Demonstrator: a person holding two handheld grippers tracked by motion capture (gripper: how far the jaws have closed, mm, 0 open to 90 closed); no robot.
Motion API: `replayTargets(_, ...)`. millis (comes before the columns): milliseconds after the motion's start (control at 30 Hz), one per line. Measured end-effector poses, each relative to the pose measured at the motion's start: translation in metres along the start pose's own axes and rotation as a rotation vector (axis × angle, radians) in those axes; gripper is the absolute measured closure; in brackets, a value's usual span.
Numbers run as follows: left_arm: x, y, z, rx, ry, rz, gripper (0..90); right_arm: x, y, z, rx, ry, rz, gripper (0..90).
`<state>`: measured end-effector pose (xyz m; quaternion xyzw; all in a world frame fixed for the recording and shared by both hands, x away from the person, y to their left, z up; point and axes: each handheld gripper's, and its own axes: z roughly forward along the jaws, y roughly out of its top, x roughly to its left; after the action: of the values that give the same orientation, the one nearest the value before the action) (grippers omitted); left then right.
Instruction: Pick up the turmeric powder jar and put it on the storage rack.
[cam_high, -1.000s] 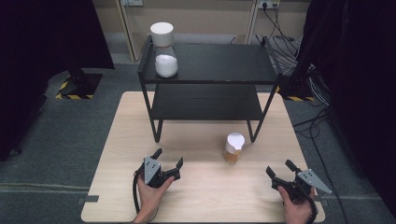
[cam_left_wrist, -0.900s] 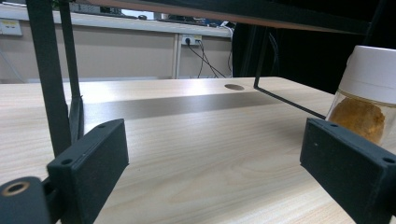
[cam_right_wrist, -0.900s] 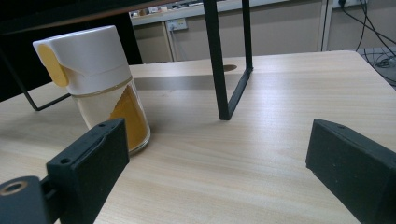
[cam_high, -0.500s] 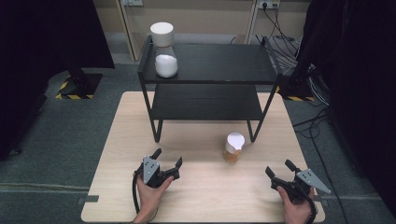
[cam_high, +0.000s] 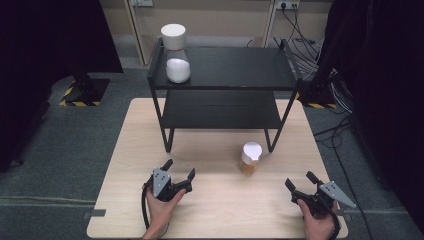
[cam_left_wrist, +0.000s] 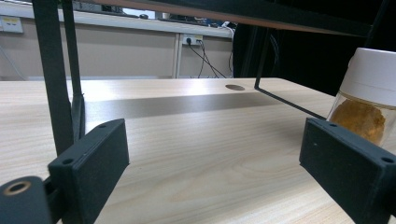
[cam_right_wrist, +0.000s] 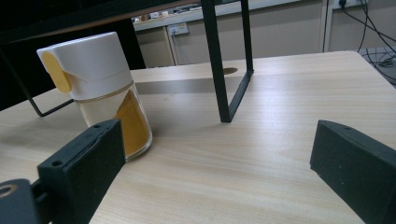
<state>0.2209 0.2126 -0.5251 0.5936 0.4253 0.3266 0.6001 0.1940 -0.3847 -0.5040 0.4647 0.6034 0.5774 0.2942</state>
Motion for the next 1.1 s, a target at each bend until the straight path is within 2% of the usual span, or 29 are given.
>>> replayTargets(200, 0.0, 0.0, 0.0, 0.002, 0.001, 0.004, 7.4, -0.001, 0.0, 0.0, 0.001, 0.004, 0.005, 3.5)
replayTargets(567, 0.0, 0.0, 0.0, 0.0, 0.001, -0.003, 7.3, -0.001, 0.0, 0.001, 0.0, 0.013, -0.018, 3.4)
replayTargets(733, 0.0, 0.001, 0.0, 0.003, 0.004, -0.004, 7.3, 0.007, 0.003, 0.0, -0.034, 0.009, -0.057, 3.4)
replayTargets(1100, 0.0, 0.0, 0.0, 0.001, 0.002, -0.004, 7.2, 0.027, 0.015, 0.016, -0.063, 0.068, -0.086, 3.4)
